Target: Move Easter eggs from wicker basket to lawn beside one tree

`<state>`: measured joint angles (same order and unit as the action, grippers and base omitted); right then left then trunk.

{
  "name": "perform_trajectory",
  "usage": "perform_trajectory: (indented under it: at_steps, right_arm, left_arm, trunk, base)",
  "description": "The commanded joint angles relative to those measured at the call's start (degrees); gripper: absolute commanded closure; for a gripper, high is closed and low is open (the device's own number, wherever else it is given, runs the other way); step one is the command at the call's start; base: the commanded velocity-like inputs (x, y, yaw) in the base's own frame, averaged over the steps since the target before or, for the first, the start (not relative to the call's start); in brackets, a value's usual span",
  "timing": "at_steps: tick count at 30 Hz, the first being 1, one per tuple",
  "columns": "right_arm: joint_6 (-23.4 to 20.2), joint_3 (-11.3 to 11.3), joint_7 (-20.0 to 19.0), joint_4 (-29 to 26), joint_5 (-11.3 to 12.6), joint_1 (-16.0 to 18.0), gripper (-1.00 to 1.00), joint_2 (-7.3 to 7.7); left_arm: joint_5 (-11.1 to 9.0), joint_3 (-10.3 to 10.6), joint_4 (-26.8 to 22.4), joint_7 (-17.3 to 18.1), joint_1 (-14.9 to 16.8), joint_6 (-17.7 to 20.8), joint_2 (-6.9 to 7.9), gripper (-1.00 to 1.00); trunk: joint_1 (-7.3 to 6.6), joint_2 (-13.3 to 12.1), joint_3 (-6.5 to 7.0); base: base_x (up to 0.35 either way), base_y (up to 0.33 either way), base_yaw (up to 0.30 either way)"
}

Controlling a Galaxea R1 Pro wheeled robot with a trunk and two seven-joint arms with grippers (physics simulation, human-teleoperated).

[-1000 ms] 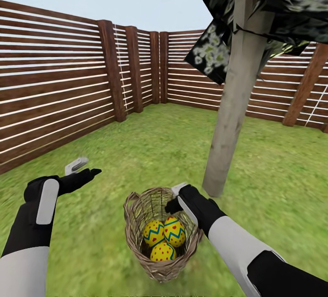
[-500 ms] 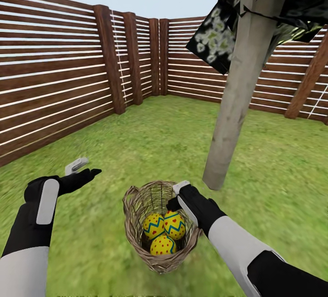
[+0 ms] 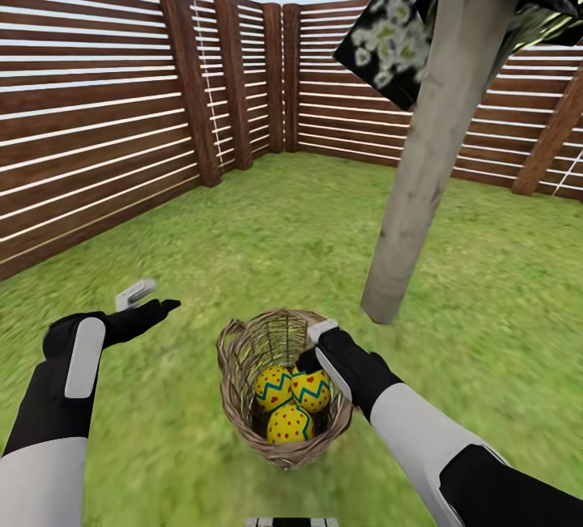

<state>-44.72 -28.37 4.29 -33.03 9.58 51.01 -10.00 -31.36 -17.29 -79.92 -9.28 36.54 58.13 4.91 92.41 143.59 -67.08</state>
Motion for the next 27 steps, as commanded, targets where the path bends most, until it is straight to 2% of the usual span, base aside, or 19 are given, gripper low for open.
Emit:
perform_trajectory:
  at_steps: [1,21,24,27]
  right_arm:
    - [0.56,-0.2,0.45,-0.02,0.56,0.05,-1.0,0.0]
    - [3.69,-0.17,0.47,-0.1,0.44,0.05,-1.0,0.0]
    - [4.02,-0.19,1.53,-0.37,0.44,0.05,-1.0,0.0]
    - [4.09,-0.14,3.62,-1.37,0.49,0.05,-1.0,0.0]
  left_arm:
    - [-0.63,-0.03,-0.06,-0.53,0.03,0.23,0.01,-1.0]
    - [-0.63,-0.03,0.02,-0.54,0.03,0.23,0.01,-1.0]
    - [-0.62,-0.03,0.03,-0.49,0.03,0.23,0.01,-1.0]
    - [-0.63,-0.03,0.03,-0.51,0.03,0.23,0.01,-1.0]
  trunk:
    - [0.01,0.04,-0.28]
    - [0.53,0.31,-4.71]
    - [0.6,0.35,-5.37]
    - [0.6,0.35,-5.37]
  base:
    - [0.0,0.0,0.0]
    - [0.0,0.0,0.0]
    - [0.0,0.0,0.0]
    - [0.0,0.0,0.0]
